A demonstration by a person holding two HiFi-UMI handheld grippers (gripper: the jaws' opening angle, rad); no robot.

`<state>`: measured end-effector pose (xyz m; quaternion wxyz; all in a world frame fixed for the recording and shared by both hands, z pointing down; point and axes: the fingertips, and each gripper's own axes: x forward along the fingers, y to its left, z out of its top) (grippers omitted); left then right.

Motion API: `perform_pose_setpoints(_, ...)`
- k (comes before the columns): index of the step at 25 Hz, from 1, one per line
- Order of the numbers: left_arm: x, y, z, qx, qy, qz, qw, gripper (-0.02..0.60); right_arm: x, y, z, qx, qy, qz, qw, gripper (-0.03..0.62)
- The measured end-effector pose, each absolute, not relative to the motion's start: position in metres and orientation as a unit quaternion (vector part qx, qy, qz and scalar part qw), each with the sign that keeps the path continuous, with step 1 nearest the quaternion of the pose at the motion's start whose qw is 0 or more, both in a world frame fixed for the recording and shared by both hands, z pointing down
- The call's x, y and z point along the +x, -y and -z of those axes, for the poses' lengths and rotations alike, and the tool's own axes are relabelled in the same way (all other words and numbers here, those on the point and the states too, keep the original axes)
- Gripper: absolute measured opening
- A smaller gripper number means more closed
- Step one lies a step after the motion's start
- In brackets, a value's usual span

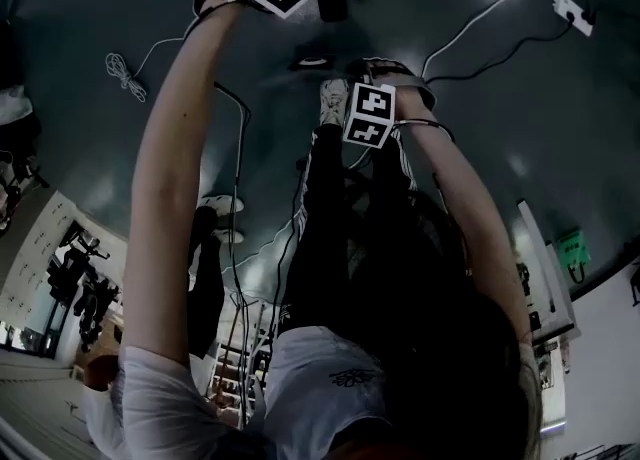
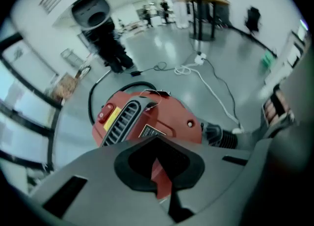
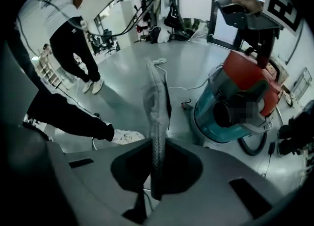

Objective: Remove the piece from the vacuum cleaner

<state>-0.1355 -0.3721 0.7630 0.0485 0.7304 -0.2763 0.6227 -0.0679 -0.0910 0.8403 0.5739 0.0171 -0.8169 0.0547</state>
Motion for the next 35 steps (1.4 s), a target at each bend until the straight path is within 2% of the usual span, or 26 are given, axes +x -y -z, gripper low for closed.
perform_pose_setpoints(3, -0.154, 0.353, -0.759, 0.739, 0.379, -0.510, 0.224, 0.002, -0.074, 0.104, -0.832, 0.044, 0.819, -0.074, 0.567, 0.023)
perform_pose_setpoints(5, -0.160, 0.339, -0.748, 0.743, 0.443, -0.397, 0.307, 0.002, -0.076, 0.107, -0.825, 0.047, 0.821, -0.071, 0.565, 0.023)
perform_pose_setpoints(7, -0.169, 0.313, -0.740, 0.734, 0.480, -0.327, 0.352, 0.002, -0.077, 0.103, -0.816, 0.047, 0.822, -0.065, 0.564, 0.023)
perform_pose_setpoints(10, -0.176, 0.275, -0.722, 0.724, 0.511, -0.272, 0.376, 0.002, -0.080, 0.104, -0.796, 0.065, 0.826, -0.069, 0.556, 0.023)
perform_pose_setpoints(15, -0.175, 0.241, -0.645, 0.708, 0.568, -0.172, 0.383, 0.002, -0.082, 0.131, -0.742, 0.143, 0.836, -0.103, 0.519, 0.023)
perform_pose_setpoints(18, -0.167, 0.234, -0.580, 0.710, 0.581, -0.119, 0.378, 0.002, -0.082, 0.155, -0.684, 0.216, 0.844, -0.156, 0.465, 0.023)
perform_pose_setpoints(24, -0.164, 0.203, -0.422, 0.747, 0.591, -0.082, 0.295, 0.002, -0.088, 0.168, -0.524, 0.324, 0.864, -0.201, 0.329, 0.023)
perform_pose_setpoints(29, -0.146, 0.204, -0.289, 0.787, 0.582, -0.005, 0.207, 0.002, -0.062, 0.201, -0.367, 0.395, 0.880, -0.142, 0.221, 0.023)
perform_pose_setpoints(35, -0.149, 0.191, -0.176, 0.796, 0.586, 0.059, 0.137, 0.002, -0.039, 0.208, -0.212, 0.462, 0.873, -0.053, 0.147, 0.023)
